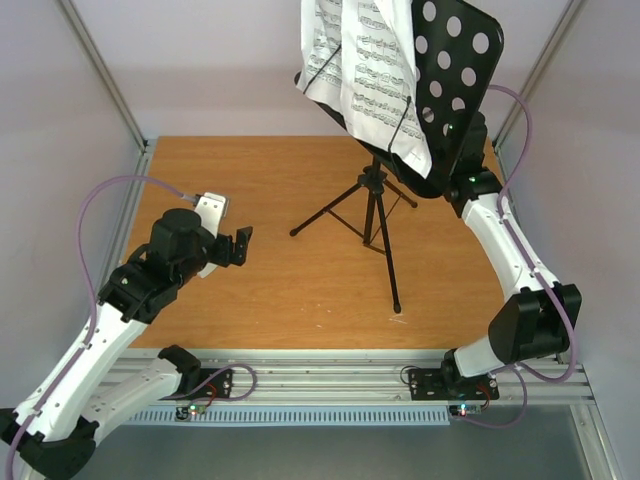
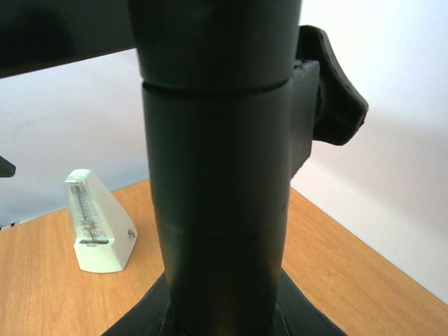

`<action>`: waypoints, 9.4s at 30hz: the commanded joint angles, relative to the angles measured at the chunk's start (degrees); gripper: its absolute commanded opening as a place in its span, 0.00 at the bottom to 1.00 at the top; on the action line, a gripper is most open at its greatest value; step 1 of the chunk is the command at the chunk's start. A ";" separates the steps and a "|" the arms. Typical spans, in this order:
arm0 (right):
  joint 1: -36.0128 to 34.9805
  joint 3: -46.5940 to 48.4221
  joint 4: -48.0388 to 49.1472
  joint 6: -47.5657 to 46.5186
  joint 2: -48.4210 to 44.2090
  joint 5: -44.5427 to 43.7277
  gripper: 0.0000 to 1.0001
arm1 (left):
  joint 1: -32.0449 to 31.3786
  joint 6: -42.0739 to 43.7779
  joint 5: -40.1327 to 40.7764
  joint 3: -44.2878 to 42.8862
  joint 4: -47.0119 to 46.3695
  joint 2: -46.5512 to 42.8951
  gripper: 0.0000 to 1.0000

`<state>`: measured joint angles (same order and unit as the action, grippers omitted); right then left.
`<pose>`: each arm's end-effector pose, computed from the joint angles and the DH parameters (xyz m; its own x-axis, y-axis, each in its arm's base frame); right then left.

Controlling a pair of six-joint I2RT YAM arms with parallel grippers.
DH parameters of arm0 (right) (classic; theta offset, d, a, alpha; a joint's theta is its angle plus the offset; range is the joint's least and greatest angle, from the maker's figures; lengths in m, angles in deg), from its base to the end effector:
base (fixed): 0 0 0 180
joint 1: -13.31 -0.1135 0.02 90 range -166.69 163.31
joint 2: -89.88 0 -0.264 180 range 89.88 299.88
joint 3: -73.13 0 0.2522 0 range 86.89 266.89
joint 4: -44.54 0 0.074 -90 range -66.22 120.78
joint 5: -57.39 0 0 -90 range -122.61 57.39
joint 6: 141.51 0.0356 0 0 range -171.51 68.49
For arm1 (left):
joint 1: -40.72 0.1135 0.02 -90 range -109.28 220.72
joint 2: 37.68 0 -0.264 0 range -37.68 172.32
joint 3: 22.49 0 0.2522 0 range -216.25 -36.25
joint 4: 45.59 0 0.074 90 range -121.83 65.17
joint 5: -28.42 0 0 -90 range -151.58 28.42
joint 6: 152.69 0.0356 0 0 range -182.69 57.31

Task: Pack up the instrument practice props
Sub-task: Move the music stand to the center of the board, then pick up the sheet music from the music stand.

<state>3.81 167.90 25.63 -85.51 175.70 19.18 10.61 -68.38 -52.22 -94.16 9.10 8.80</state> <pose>0.3351 0.0844 0.3994 0.3425 -0.2934 -0.8925 -0.8128 0.3839 -0.4381 0.1425 -0.0760 0.3585 -0.4608 0.1541 -0.8740 0.3285 0.9445 -0.0066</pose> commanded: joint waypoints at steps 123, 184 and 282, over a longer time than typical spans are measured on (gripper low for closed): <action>-16.96 -30.79 15.90 -6.45 -1.26 -38.30 0.28 | 0.05 0.68 0.72 0.34 -0.66 2.08 0.99; -16.89 19.65 -35.82 17.65 -31.44 -25.14 0.64 | -0.03 -0.11 -5.32 -1.57 -3.94 -1.16 0.99; -20.03 17.78 -17.95 0.07 -24.01 -53.12 0.01 | -18.25 -19.61 -28.55 -43.58 -36.08 43.11 0.01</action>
<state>-15.68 187.27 4.72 -85.07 153.95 -29.82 -7.27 -88.10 -80.52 -138.55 -22.92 52.04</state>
